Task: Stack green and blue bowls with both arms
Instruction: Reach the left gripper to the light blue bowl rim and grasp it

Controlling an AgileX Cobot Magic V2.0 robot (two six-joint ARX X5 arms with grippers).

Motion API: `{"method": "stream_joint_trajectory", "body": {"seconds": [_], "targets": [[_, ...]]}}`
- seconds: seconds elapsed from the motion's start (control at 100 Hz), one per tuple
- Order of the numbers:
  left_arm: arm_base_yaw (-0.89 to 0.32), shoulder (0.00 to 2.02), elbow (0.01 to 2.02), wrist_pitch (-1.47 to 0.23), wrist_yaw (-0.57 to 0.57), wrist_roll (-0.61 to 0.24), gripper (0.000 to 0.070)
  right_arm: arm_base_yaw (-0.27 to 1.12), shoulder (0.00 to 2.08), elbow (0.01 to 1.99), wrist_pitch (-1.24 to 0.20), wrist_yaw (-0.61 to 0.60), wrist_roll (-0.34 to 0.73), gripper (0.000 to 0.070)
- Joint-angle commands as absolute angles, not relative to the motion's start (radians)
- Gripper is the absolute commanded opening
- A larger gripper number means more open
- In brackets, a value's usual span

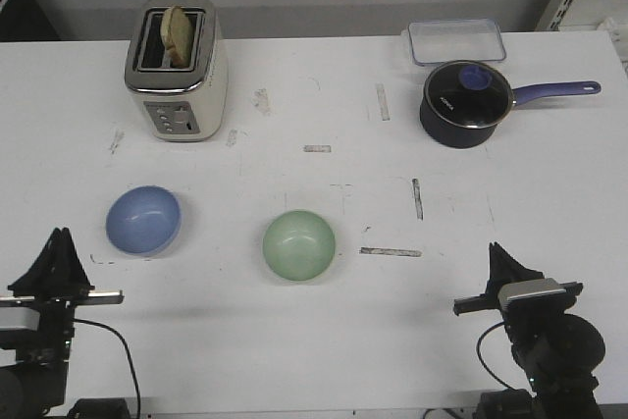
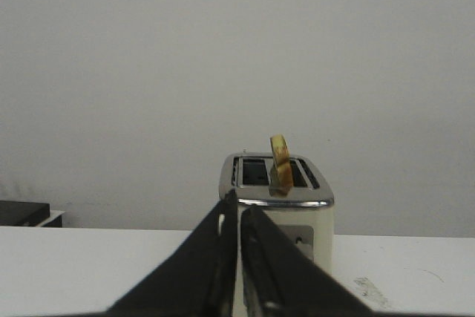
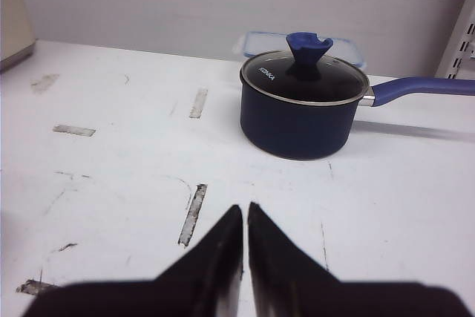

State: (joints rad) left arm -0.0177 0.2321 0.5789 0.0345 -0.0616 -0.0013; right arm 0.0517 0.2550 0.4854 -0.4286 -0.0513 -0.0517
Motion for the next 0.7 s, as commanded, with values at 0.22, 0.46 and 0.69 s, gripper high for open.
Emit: {"method": "stream_joint_trajectory", "body": {"seconds": [0.22,0.46,0.69], "targets": [[0.033,0.662,1.042,-0.228,-0.198,0.070,0.0058,0.053,0.257,0.487,-0.420,-0.049,-0.041,0.0006],[0.180,0.908,1.113,-0.331,-0.072,0.010,0.0382,0.053,0.257,0.487,-0.421,-0.048,-0.041,0.0006],[0.215,1.122,1.113,-0.519,0.042,-0.018,0.0588,0.053,0.257,0.487,-0.422,-0.048,-0.041,0.0006]]}}
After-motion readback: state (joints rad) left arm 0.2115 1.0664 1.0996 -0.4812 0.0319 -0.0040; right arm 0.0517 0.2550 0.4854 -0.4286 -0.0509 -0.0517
